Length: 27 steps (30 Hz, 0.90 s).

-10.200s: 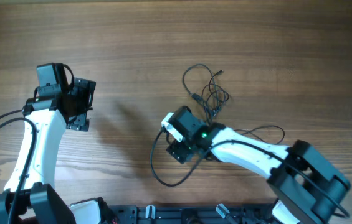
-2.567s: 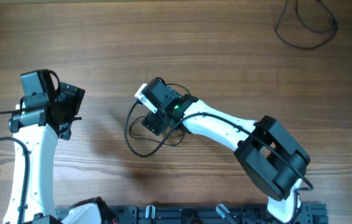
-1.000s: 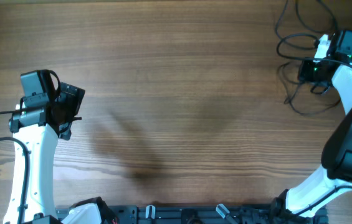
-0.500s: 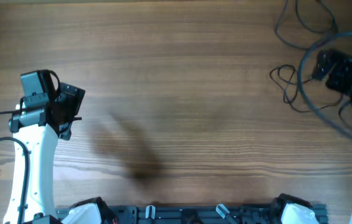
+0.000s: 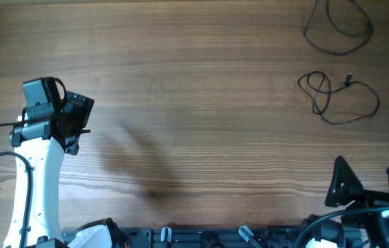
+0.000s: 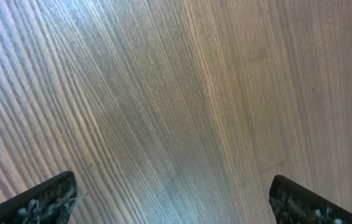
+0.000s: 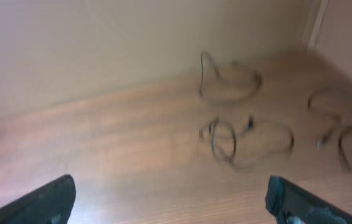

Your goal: Untangle cables

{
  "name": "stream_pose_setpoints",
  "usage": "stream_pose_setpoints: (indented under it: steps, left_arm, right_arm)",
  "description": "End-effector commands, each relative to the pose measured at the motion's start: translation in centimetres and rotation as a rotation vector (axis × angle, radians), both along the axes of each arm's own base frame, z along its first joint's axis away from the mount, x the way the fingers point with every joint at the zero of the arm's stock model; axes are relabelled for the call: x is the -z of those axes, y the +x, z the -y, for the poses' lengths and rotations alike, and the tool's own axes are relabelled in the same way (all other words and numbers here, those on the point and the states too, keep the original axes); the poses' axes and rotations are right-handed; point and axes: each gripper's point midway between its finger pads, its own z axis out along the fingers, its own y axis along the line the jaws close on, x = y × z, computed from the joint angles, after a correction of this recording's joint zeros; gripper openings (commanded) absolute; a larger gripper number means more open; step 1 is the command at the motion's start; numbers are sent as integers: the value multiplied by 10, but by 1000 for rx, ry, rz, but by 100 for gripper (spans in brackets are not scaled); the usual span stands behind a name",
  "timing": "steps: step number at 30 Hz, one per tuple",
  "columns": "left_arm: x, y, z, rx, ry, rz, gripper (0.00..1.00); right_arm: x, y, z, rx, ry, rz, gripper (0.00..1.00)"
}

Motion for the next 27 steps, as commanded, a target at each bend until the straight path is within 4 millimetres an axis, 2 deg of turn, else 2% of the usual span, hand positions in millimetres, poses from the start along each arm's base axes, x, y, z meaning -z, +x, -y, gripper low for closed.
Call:
stream_pose_setpoints:
  steps: [1,4,5,8,10,12,14,18,21,22,27]
  left_arm:
    - [-2,0,-1,-11,-2,9,100]
    - [-2,0,-1,-11,-2,9,100]
    - [-2,0,-1,-11,-2,9,100]
    - [-2,0,-1,-11,-2,9,100]
    - [-2,0,-1,-11,-2,8,100]
    - [-2,0,-1,-11,-2,9,100]
    - [-2,0,-1,-11,-2,9,100]
    - [-2,0,-1,-11,-2,9,100]
    - [-2,0,-1,-11,-2,9,100]
    - [-2,0,-1,-11,-2,9,100]
    - [-2,0,-1,-11,-2,9,100]
  right_arm:
    - [27,-18,21,81,-145,-139,100]
    - [62,-41,18,89,-108,-306,100]
    - [61,-40,15,75,-103,-299,100]
    - [47,-14,10,14,-95,-196,100]
    - [49,6,0,-67,-67,-146,100]
    - [54,29,-20,-221,-58,-31,100]
    - [53,40,-37,-338,-87,120,100]
    - [57,57,-41,-370,-171,355,100]
    - [72,84,-37,-363,-219,496,100]
    - [85,93,-36,-363,-228,524,100]
    - [124,115,-30,-318,-246,592,100]
